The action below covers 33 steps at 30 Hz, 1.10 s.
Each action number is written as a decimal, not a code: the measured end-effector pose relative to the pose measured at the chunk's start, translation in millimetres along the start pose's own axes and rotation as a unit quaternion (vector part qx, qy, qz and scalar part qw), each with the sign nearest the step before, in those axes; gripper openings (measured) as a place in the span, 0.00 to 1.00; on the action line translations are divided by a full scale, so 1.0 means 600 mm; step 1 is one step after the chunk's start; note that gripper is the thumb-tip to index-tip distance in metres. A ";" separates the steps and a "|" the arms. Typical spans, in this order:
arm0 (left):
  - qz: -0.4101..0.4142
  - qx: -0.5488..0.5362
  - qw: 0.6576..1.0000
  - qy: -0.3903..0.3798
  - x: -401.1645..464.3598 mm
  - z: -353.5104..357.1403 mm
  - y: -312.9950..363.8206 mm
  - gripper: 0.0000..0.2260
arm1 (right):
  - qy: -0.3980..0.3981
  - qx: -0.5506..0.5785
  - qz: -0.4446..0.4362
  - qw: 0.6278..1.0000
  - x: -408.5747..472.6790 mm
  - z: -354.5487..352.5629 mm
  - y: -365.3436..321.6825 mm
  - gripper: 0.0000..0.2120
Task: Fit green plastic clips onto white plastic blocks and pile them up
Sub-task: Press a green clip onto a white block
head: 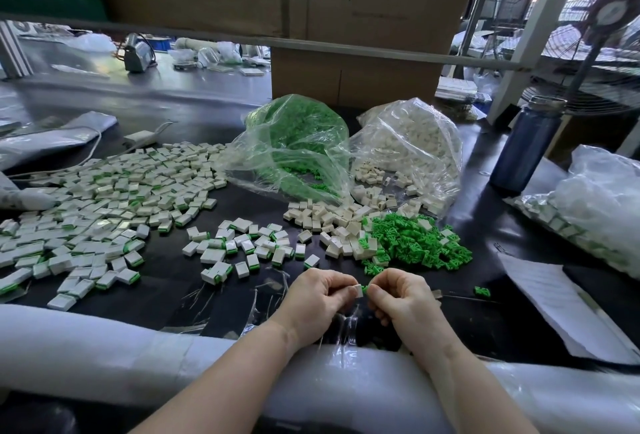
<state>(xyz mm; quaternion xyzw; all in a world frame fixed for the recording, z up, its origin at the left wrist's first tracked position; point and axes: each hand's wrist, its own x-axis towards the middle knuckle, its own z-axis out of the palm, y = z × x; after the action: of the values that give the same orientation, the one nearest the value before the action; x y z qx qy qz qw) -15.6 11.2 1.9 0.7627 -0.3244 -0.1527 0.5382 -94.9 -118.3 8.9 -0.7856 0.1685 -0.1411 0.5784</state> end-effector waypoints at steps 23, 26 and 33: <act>0.036 0.094 0.995 -0.010 0.002 0.002 -0.004 0.07 | -0.022 -0.062 -0.009 0.998 0.001 -0.001 -0.001 0.11; 0.013 0.023 1.000 -0.010 0.001 0.001 0.001 0.06 | 0.010 0.006 -0.002 1.000 0.000 0.000 -0.002 0.08; 0.029 0.021 0.999 -0.002 0.000 0.003 0.005 0.08 | 0.029 0.084 -0.016 0.996 0.003 -0.001 -0.001 0.05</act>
<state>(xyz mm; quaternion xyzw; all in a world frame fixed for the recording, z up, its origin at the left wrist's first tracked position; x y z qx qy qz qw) -17.8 9.5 3.9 0.7638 -0.3504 -0.1320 0.5257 -93.7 -119.3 9.6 -0.7321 0.1601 -0.1866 0.6353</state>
